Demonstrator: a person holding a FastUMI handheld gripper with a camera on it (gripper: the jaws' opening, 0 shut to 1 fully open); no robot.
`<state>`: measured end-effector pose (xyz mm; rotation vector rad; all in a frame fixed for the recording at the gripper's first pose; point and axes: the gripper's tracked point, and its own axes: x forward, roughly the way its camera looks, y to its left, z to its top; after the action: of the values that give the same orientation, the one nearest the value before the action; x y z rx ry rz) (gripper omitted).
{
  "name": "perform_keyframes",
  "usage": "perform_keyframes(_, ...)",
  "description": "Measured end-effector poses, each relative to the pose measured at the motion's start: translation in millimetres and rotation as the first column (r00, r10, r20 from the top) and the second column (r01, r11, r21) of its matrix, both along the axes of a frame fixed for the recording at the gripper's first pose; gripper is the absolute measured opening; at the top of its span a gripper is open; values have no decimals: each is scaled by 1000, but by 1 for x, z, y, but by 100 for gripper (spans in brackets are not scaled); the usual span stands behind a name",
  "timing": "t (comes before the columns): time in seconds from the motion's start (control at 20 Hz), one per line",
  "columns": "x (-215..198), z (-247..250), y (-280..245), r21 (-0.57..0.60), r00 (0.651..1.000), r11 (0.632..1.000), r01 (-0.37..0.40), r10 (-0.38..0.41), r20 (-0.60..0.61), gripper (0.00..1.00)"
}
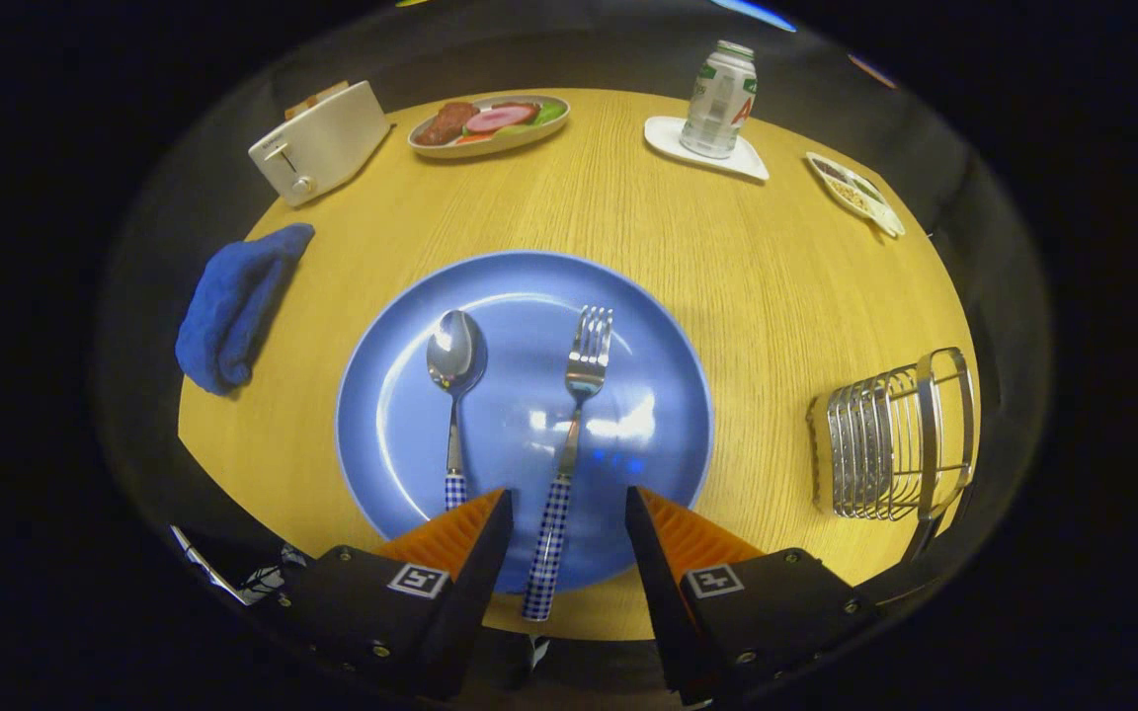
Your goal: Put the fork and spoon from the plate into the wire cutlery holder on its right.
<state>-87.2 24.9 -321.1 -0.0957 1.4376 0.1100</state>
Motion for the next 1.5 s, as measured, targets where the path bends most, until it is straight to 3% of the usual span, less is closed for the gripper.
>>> perform_keyframes(0.05,-4,-5,1,-5,999,1000,-3,3,-38,72)
perform_keyframes(0.1,-9,-12,2,-14,996,1000,-10,9,-86,37)
perform_keyframes(0.25,-5,-13,-2,-50,996,999,-5,1,-93,34)
perform_keyframes(0.3,-5,-5,-2,-56,994,998,-1,-5,-110,7)
perform_keyframes(0.55,-5,2,-11,-41,990,997,-63,57,-126,7)
perform_keyframes(0.95,-21,74,-65,-67,942,954,-292,275,-190,7)
perform_keyframes(1.25,-23,143,-159,-151,923,936,-318,270,-273,7)
perform_keyframes(1.5,-35,162,-226,-200,856,890,-411,300,-421,7)
